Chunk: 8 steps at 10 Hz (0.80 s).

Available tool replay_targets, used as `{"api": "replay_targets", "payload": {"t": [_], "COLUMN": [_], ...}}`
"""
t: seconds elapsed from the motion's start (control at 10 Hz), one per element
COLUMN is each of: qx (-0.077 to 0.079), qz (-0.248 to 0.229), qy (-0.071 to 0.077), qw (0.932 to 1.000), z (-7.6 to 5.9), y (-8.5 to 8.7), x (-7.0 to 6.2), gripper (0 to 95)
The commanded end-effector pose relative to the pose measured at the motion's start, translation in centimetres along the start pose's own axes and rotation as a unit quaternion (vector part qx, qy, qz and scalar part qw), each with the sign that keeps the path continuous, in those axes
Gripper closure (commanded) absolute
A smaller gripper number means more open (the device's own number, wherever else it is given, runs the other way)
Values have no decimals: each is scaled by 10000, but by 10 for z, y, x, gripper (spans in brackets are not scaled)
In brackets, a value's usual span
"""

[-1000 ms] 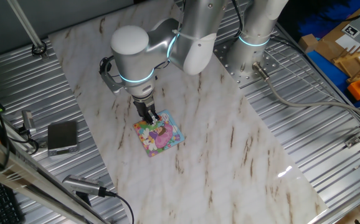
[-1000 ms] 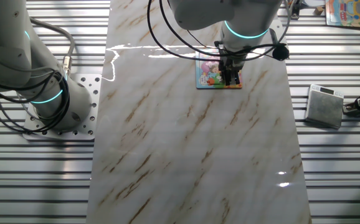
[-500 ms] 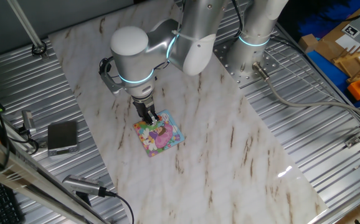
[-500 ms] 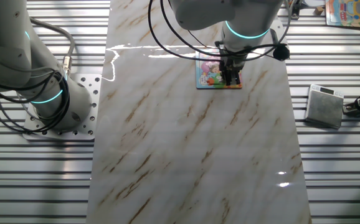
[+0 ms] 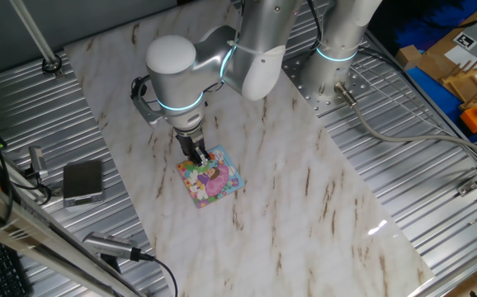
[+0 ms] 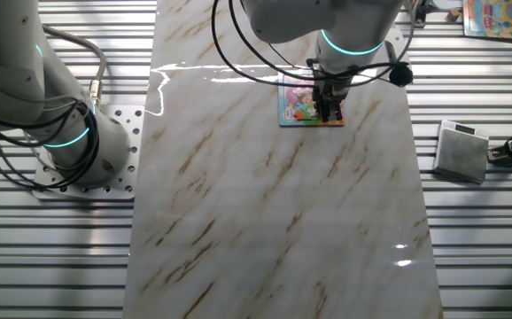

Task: Assemble one piece of a puzzle

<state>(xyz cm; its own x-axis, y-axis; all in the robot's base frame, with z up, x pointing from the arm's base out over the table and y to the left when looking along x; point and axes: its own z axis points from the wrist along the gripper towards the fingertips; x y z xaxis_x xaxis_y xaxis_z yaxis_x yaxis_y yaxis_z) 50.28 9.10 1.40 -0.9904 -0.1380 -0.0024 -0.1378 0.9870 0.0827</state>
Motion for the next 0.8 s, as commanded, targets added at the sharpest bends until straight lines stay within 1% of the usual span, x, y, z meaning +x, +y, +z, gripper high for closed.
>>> {"api": "replay_targets", "payload": {"t": [0.1,0.5,0.8], "qx": [-3,20,28], "qz": [-6,-4,-16], "qy": [5,6,-5], "qw": [10000,10000,10000], "z": [-1,-9,-6], "y": [0,4,6], "x": [0,5,13], "gripper": [950,950,950]}}
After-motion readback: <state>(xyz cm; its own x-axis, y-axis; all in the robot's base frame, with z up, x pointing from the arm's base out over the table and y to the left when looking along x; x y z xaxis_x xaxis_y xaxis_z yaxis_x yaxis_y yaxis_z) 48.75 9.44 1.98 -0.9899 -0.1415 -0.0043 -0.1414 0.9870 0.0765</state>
